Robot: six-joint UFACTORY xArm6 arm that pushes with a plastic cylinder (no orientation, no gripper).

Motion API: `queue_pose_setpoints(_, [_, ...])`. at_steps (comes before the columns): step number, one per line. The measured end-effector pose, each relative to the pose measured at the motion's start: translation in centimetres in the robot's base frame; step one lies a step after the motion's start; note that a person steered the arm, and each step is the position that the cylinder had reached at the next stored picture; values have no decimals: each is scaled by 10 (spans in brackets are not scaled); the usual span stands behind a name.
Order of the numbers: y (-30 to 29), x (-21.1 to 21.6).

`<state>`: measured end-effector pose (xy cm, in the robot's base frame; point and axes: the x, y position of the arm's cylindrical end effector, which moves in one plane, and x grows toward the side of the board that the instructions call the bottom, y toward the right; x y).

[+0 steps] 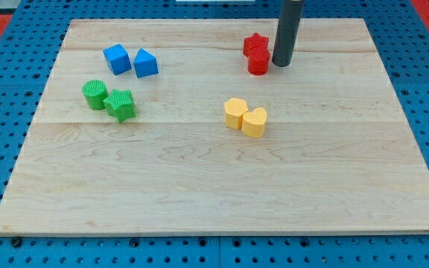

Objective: Form a line with yellow blocks below the red blocks

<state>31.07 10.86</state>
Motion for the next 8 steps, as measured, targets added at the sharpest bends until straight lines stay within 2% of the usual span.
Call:
queue_pose_setpoints(2, [-14, 0])
queue_pose_setpoints(3, [50, 60])
queue_pose_setpoints(4, [67, 176])
queue_pose_setpoints(5, [-27, 188])
queue_pose_setpoints(6, [-60, 158])
queue_pose_setpoints(7, [-61, 119])
queue_pose_setpoints(8, [-63, 140])
